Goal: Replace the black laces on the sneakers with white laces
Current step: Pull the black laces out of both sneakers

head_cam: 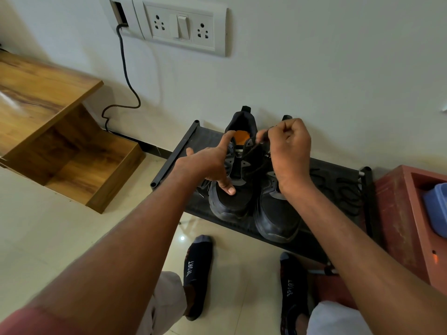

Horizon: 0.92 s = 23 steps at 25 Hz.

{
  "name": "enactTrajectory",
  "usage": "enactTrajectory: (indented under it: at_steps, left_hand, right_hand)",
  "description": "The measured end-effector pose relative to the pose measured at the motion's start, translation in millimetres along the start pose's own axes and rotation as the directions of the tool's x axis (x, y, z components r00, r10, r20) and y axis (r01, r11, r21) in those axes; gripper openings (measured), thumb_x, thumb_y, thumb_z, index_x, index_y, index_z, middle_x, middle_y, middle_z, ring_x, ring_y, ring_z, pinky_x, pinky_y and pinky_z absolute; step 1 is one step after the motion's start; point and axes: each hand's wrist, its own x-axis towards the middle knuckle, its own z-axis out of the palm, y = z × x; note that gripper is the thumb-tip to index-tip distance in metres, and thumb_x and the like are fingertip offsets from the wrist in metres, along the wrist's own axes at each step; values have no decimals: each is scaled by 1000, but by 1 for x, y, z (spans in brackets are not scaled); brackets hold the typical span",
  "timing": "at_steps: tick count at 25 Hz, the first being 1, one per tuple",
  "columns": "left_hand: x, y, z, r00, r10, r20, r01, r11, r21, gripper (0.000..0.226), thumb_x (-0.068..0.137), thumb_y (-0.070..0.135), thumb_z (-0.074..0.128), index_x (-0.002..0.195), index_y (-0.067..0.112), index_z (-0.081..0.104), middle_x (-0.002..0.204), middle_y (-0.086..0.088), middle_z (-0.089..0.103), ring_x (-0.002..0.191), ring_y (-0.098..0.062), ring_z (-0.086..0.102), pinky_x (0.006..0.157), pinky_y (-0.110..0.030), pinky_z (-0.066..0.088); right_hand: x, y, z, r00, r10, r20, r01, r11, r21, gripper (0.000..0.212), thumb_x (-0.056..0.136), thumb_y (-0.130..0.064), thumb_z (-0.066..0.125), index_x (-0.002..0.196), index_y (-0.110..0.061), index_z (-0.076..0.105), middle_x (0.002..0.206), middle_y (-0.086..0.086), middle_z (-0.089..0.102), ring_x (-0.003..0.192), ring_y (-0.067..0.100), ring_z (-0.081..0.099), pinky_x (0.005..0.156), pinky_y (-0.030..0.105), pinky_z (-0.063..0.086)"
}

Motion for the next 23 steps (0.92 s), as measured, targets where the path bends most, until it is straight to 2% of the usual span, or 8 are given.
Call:
enactTrajectory:
  at_steps: [3, 6, 11, 14, 16, 18, 20, 23]
  left_hand:
    - [0, 0, 0, 1000, 6, 7, -6, 1000, 8, 159, 58, 46, 98, 151, 50, -30, 154, -14, 52, 150, -47, 32, 118, -77, 2]
    - [-3, 4, -1, 1000, 30, -4, -29, 999, 43, 158, 60, 46, 98, 154, 45, -29, 155, -11, 52, 149, -41, 38, 119, -74, 8]
    - [-5, 4, -1, 999, 34, -5, -33, 999, 28, 158, 60, 46, 98, 155, 44, -30, 156, -11, 51, 151, -41, 34, 119, -75, 4]
    - [-5, 5, -1, 1000, 30, -5, -30, 999, 28, 158, 61, 46, 98, 154, 44, -30, 156, -12, 51, 151, -41, 34, 119, -75, 4]
    - [-5, 3, -1, 1000, 18, -1, -18, 1000, 17, 158, 61, 46, 98, 154, 46, -31, 156, -14, 50, 152, -42, 32, 120, -75, 2]
    - [-2, 0, -2, 1000, 4, 2, -4, 1000, 1, 159, 59, 47, 98, 151, 49, -31, 157, -15, 49, 152, -46, 29, 119, -76, 1]
    - [1, -2, -1, 1000, -3, 2, 3, 1000, 7, 161, 55, 50, 99, 148, 53, -33, 158, -16, 47, 152, -50, 25, 118, -78, 2]
    - [3, -6, -1, 1000, 1, 12, -2, 999, 35, 163, 50, 56, 98, 144, 58, -35, 158, -16, 46, 152, -51, 24, 117, -78, 6]
  right_hand:
    - [-4, 13, -3, 967, 12, 255, 89, 921, -379, 15, 103, -9, 46, 113, -14, 56, 76, 2, 60, 59, 8, 54, 59, 30, 46]
    - [-15, 28, 0, 864, -35, 503, 440, 540, -718, 22, 106, -37, 53, 120, -23, 61, 109, 0, 61, 96, 15, 60, 86, 39, 51]
    - [-16, 28, 0, 883, 2, 469, 428, 407, -807, 24, 96, -39, 73, 102, -15, 73, 101, 2, 56, 96, 22, 59, 85, 42, 54]
    - [-10, 21, 3, 931, -22, 365, 269, 718, -642, 15, 97, -26, 75, 85, -17, 78, 93, -3, 57, 88, 13, 60, 83, 33, 53]
    - [-3, 3, 1, 980, 119, 160, -90, 980, -178, 20, 101, -20, 68, 82, -18, 75, 95, -4, 71, 86, 3, 66, 84, 27, 53]
    - [1, -12, -5, 960, 239, 145, -270, 930, 251, 28, 107, -23, 56, 83, -15, 69, 91, 2, 77, 85, 11, 71, 76, 26, 51]
    - [3, -12, -9, 963, 189, 194, -220, 963, 153, 31, 109, -28, 54, 86, -12, 68, 82, 4, 75, 81, 18, 69, 75, 30, 49]
    - [-4, 8, -5, 921, 76, 382, 159, 823, -546, 18, 97, -35, 73, 103, -18, 74, 91, -4, 68, 83, 12, 64, 76, 26, 48]
